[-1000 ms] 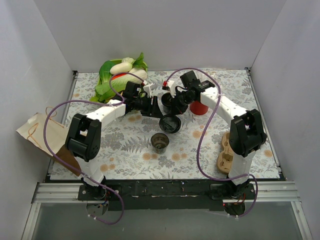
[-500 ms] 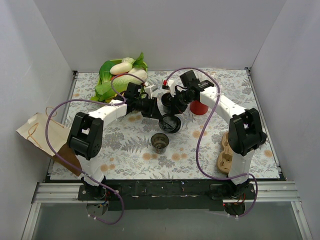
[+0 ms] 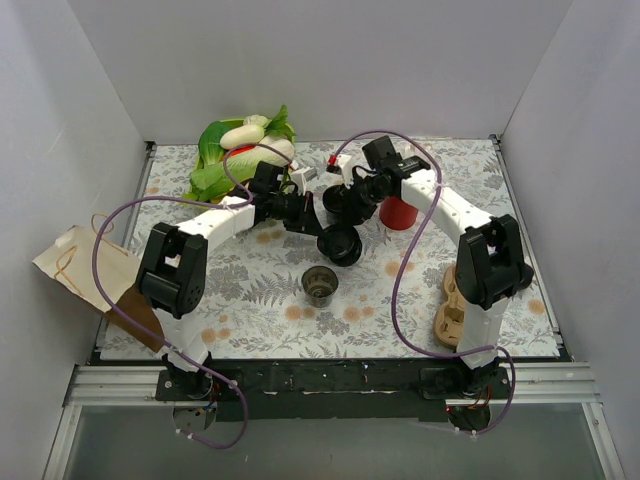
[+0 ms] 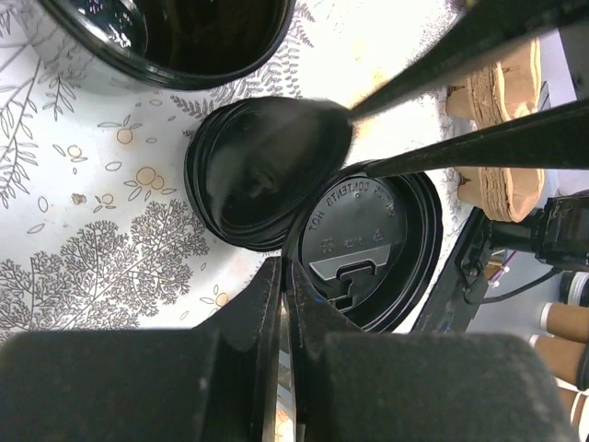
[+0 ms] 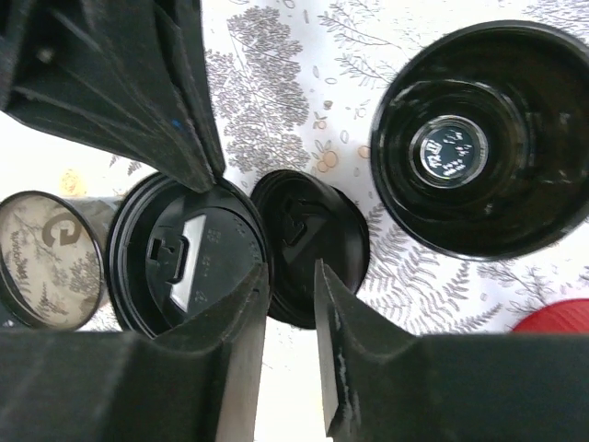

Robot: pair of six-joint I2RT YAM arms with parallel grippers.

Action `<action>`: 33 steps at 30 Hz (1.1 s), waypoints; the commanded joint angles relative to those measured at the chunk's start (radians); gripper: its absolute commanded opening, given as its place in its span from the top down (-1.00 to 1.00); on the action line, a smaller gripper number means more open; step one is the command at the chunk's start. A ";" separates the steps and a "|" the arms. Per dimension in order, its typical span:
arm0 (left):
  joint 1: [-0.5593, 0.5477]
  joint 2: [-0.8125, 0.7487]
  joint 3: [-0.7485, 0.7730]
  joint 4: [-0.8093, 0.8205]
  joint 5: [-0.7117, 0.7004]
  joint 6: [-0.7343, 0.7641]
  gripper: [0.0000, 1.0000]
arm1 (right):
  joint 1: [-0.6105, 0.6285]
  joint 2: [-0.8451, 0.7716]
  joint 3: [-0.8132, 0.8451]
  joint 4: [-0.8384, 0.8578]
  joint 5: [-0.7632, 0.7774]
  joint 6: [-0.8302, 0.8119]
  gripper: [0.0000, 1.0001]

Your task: Pack the takeout coffee

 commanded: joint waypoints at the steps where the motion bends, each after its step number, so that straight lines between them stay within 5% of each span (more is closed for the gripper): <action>1: -0.002 -0.053 0.084 -0.060 -0.003 0.075 1.00 | -0.046 -0.075 0.065 -0.029 -0.001 -0.011 0.23; 5: -0.002 -0.127 0.085 -0.072 -0.044 0.135 1.00 | -0.087 -0.122 0.069 -0.072 -0.033 -0.026 0.00; 16: -0.010 -0.423 -0.072 -0.007 -0.224 0.464 1.00 | -0.113 -0.227 -0.013 -0.054 -0.153 -0.025 -0.12; 24: -0.115 -0.726 -0.416 0.269 -0.387 0.748 1.00 | -0.112 -0.233 -0.052 -0.062 -0.331 0.010 -0.22; 33: -0.270 -0.892 -0.647 0.493 -0.505 1.003 1.00 | -0.044 -0.262 -0.079 -0.056 -0.148 -0.080 -0.22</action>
